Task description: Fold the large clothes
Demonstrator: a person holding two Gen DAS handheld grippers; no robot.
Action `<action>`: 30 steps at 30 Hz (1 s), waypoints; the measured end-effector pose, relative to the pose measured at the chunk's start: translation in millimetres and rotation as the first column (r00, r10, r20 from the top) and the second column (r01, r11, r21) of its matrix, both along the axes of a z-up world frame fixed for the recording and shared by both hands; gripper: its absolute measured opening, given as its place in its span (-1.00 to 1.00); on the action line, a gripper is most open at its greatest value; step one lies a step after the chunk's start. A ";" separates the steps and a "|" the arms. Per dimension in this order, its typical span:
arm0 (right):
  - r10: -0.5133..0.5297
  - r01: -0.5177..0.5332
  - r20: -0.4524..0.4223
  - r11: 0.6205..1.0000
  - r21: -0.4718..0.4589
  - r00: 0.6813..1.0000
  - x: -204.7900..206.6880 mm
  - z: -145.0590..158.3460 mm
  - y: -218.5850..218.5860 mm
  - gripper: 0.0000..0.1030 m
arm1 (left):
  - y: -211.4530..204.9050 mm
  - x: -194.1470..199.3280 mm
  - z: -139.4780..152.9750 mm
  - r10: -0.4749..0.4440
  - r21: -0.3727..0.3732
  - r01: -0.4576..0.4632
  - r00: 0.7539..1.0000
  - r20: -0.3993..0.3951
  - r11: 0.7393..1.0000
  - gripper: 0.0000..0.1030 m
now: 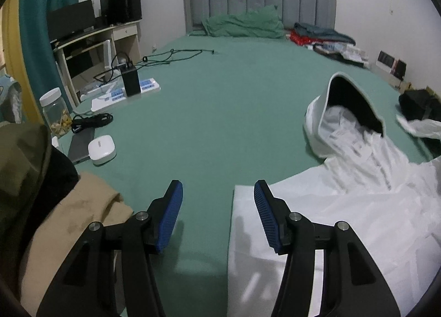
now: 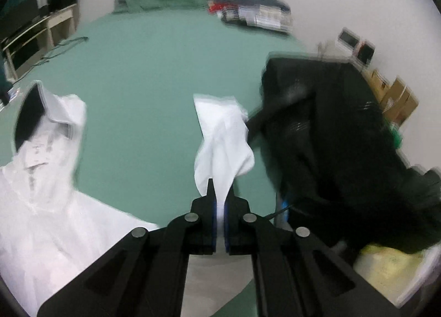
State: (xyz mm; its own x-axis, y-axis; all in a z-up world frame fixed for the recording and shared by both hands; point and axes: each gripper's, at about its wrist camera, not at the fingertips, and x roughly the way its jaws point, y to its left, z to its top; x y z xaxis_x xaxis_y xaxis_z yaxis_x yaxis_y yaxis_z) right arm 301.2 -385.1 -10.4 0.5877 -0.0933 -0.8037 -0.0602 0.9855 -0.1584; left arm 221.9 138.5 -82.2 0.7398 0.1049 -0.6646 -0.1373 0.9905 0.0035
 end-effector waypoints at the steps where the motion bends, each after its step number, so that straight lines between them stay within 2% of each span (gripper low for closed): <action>1: 0.009 -0.009 0.022 1.000 -0.010 1.000 -8.8 13.0 11.9 -0.94 | 0.3 -1.1 2.4 -0.003 -0.008 0.003 1.000 0.005 1.000 0.11; 3: 0.018 -0.017 0.062 1.000 -0.010 0.998 -25.2 35.8 40.5 -0.94 | 0.4 -4.3 7.3 -0.011 -0.020 0.011 1.000 0.015 1.000 0.11; 5: 0.016 -0.017 0.076 1.000 0.012 0.997 -39.8 43.9 68.4 -0.93 | 1.2 -6.8 10.0 -0.020 -0.035 0.021 1.000 0.018 0.999 0.11; 8: 0.002 -0.007 0.074 0.998 0.067 0.997 -61.4 36.7 116.0 -0.93 | 2.4 -12.5 12.0 -0.036 -0.074 0.037 0.999 0.013 0.997 0.11; 11: -0.008 0.002 0.066 0.996 0.088 0.998 -78.4 10.7 159.2 -0.92 | 0.8 -18.2 13.2 -0.054 -0.097 0.055 0.998 0.012 0.994 0.11; 15: 0.029 -0.016 -0.057 0.978 0.207 0.998 -82.0 -42.6 197.1 -0.84 | 1.3 -23.5 17.3 -0.075 -0.116 0.075 0.997 0.008 0.990 0.11; 17: 0.091 -0.058 -0.117 0.965 0.257 0.989 -90.0 -63.6 220.5 -0.45 | 4.0 -24.4 20.0 -0.077 -0.130 0.077 0.997 0.008 0.988 0.11; 18: 0.125 -0.084 -0.136 0.958 0.273 0.983 -96.1 -70.9 229.1 0.02 | 5.6 -24.0 21.3 -0.074 -0.137 0.075 0.997 0.008 0.988 0.11; 19: 0.147 -0.103 -0.140 0.954 0.281 0.979 -101.2 -72.8 232.4 0.27 | 7.5 -23.4 22.6 -0.072 -0.143 0.072 0.997 0.008 0.987 0.11; 21: 0.202 -0.160 -0.124 0.944 0.287 0.971 -112.3 -70.3 235.8 0.27 | 11.6 -22.2 23.7 -0.061 -0.156 0.062 0.998 0.007 0.986 0.11; 23: 0.222 -0.190 -0.092 0.944 0.268 0.971 -116.7 -60.8 221.5 0.27 | 16.0 -19.6 23.1 -0.048 -0.176 0.047 0.999 0.000 0.983 0.11; 27: 0.164 -0.159 -0.003 0.965 0.210 0.987 -117.9 -32.2 178.6 0.27 | 19.1 -16.2 18.3 -0.036 -0.202 0.032 0.999 -0.015 0.979 0.11; 30: 0.052 -0.053 0.010 0.983 0.175 0.999 -94.4 -25.9 123.8 0.27 | 15.4 -15.1 15.4 -0.042 -0.183 0.038 0.999 -0.020 0.982 0.11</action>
